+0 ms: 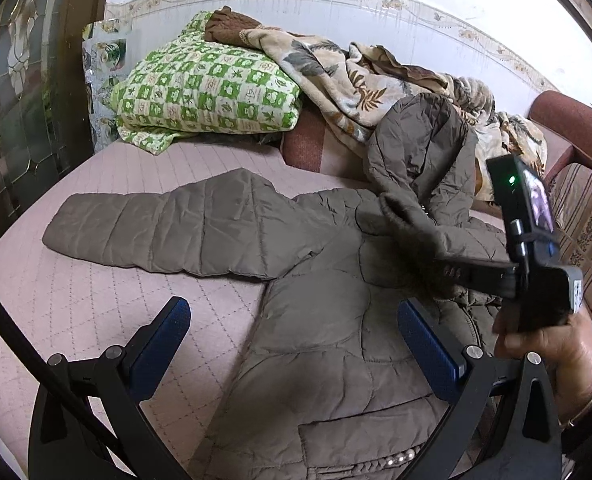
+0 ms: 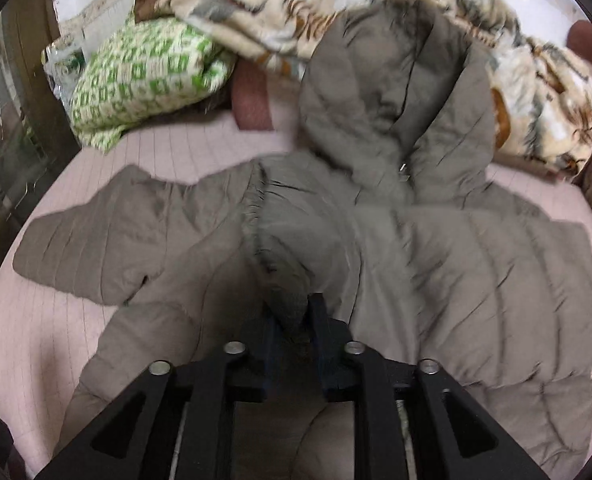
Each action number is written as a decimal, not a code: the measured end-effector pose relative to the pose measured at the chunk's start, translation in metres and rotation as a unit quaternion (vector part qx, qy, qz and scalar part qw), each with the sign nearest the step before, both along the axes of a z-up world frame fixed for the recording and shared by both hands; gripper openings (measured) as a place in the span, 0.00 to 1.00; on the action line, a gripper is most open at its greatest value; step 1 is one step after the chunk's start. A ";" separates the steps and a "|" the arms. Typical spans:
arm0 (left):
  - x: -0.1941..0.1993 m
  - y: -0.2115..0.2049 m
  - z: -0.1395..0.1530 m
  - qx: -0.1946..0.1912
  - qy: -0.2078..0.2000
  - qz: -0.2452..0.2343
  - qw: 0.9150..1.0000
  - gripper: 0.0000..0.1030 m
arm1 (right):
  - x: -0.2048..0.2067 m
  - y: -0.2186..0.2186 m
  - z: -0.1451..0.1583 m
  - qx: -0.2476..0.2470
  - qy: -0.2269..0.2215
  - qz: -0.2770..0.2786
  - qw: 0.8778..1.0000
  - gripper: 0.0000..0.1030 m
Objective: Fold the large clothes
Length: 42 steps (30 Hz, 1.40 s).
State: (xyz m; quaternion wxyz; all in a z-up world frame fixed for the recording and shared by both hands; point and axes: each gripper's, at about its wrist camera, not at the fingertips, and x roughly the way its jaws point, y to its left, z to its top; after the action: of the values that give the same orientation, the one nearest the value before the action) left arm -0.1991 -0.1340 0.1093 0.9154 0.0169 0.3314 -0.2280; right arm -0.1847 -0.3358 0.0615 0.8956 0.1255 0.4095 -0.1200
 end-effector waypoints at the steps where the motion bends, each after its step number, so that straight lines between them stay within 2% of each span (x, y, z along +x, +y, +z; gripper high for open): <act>1: 0.002 -0.003 -0.001 0.001 0.002 -0.001 1.000 1.00 | 0.002 -0.001 -0.005 0.016 0.012 0.010 1.000 0.30; 3: 0.003 -0.008 -0.003 0.007 0.000 -0.002 1.000 1.00 | -0.003 -0.002 -0.006 0.038 0.018 0.034 0.999 0.32; 7: 0.011 -0.020 -0.007 0.013 0.006 -0.004 1.000 1.00 | -0.034 -0.020 0.022 0.039 -0.035 0.040 0.998 0.35; 9: 0.016 -0.029 -0.009 0.016 0.012 -0.005 1.000 1.00 | -0.050 -0.044 0.038 0.026 -0.054 0.012 0.998 0.42; 11: 0.022 -0.039 -0.011 0.022 0.015 -0.007 1.000 1.00 | -0.068 -0.084 0.051 0.005 -0.067 -0.045 0.997 0.42; 13: 0.027 -0.051 -0.013 0.032 0.014 -0.008 0.999 1.00 | -0.081 -0.126 0.054 -0.016 -0.059 -0.110 0.992 0.42; 15: 0.034 -0.062 -0.016 0.043 0.015 -0.008 0.999 1.00 | -0.091 -0.161 0.049 -0.023 -0.041 -0.156 0.987 0.42; 17: 0.041 -0.073 -0.021 0.055 0.021 -0.013 0.998 1.00 | -0.099 -0.200 0.034 -0.036 -0.018 -0.206 0.978 0.42; 19: 0.048 -0.083 -0.028 0.065 0.028 -0.015 0.997 1.00 | -0.103 -0.229 0.013 -0.028 0.009 -0.235 0.972 0.42; 21: 0.052 -0.092 -0.033 0.075 0.030 -0.019 0.997 1.00 | -0.104 -0.251 -0.012 -0.011 0.041 -0.253 0.967 0.42; 24: 0.057 -0.103 -0.042 0.097 0.026 -0.025 0.995 1.00 | -0.104 -0.267 -0.048 0.033 0.080 -0.247 0.965 0.43; 27: 0.061 -0.108 -0.048 0.110 0.025 -0.028 0.993 1.00 | -0.096 -0.258 -0.042 -0.011 0.093 -0.243 0.966 0.43; 29: 0.064 -0.106 -0.049 0.106 0.030 -0.027 0.994 1.00 | -0.098 -0.243 -0.020 -0.060 0.073 -0.267 0.959 0.43; 31: 0.067 -0.103 -0.047 0.099 0.031 -0.023 0.994 1.00 | -0.088 -0.213 0.007 -0.065 0.020 -0.222 0.973 0.43; 34: 0.073 -0.098 -0.048 0.095 0.036 -0.016 0.995 1.00 | -0.060 -0.165 0.018 -0.029 -0.001 -0.123 0.992 0.43; 38: 0.079 -0.092 -0.051 0.090 0.050 -0.008 0.995 1.00 | -0.023 -0.114 0.000 0.037 0.009 -0.056 0.998 0.43; 42: 0.082 -0.092 -0.053 0.091 0.058 -0.010 0.994 1.00 | 0.006 -0.085 -0.035 0.003 0.065 -0.036 0.997 0.44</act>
State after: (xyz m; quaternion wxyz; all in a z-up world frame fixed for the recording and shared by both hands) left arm -0.1169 -0.2265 0.0563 0.8871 0.0902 0.4029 -0.2062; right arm -0.1786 -0.4211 0.0265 0.8620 0.1351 0.4621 -0.1588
